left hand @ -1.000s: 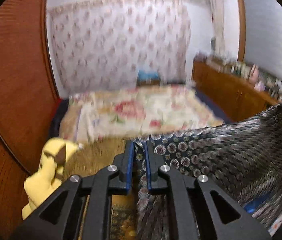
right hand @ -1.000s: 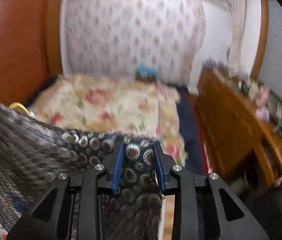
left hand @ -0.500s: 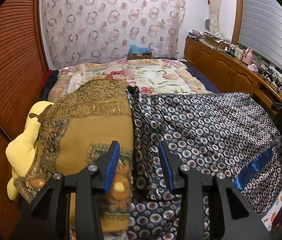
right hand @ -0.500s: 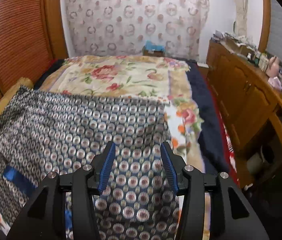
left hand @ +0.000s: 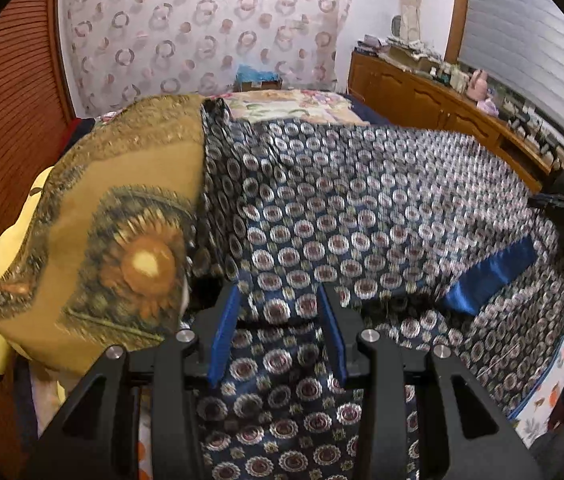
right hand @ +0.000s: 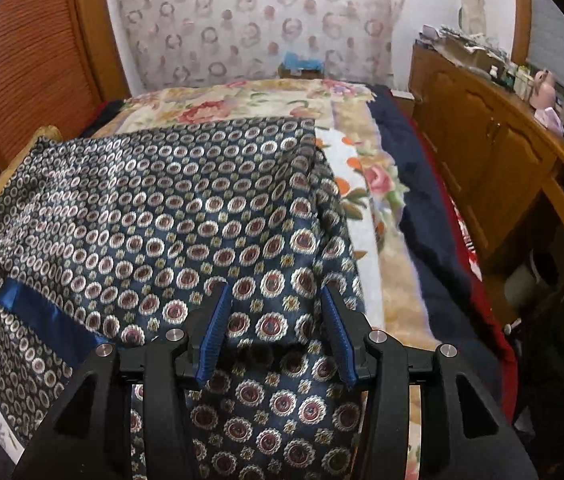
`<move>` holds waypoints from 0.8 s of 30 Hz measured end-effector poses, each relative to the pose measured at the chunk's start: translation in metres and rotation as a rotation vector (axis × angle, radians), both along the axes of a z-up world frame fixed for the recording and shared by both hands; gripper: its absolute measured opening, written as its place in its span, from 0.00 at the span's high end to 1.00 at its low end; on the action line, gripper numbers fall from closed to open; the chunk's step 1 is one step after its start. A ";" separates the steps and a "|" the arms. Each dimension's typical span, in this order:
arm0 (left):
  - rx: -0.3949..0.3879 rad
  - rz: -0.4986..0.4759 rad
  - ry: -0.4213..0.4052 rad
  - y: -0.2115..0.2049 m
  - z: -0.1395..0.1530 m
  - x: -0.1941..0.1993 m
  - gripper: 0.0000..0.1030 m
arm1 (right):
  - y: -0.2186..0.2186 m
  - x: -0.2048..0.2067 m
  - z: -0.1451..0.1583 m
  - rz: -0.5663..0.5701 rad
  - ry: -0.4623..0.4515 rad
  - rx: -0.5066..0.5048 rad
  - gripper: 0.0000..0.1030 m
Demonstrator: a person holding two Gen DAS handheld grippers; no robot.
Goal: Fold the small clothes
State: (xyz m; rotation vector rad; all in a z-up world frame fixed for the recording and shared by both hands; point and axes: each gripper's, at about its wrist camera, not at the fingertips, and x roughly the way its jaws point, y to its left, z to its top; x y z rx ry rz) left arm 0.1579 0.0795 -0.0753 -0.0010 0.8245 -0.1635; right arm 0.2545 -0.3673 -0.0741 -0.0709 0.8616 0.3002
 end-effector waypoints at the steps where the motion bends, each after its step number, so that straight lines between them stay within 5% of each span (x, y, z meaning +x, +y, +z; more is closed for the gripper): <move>1: 0.004 -0.004 0.004 -0.002 -0.003 0.000 0.63 | 0.001 0.000 -0.003 0.005 0.005 0.005 0.54; 10: 0.047 0.000 0.066 -0.008 -0.026 0.008 0.62 | 0.008 0.002 -0.019 -0.005 0.006 -0.006 0.56; 24: 0.056 0.007 0.036 -0.014 -0.030 0.009 0.44 | 0.014 -0.001 -0.022 -0.009 -0.024 -0.054 0.56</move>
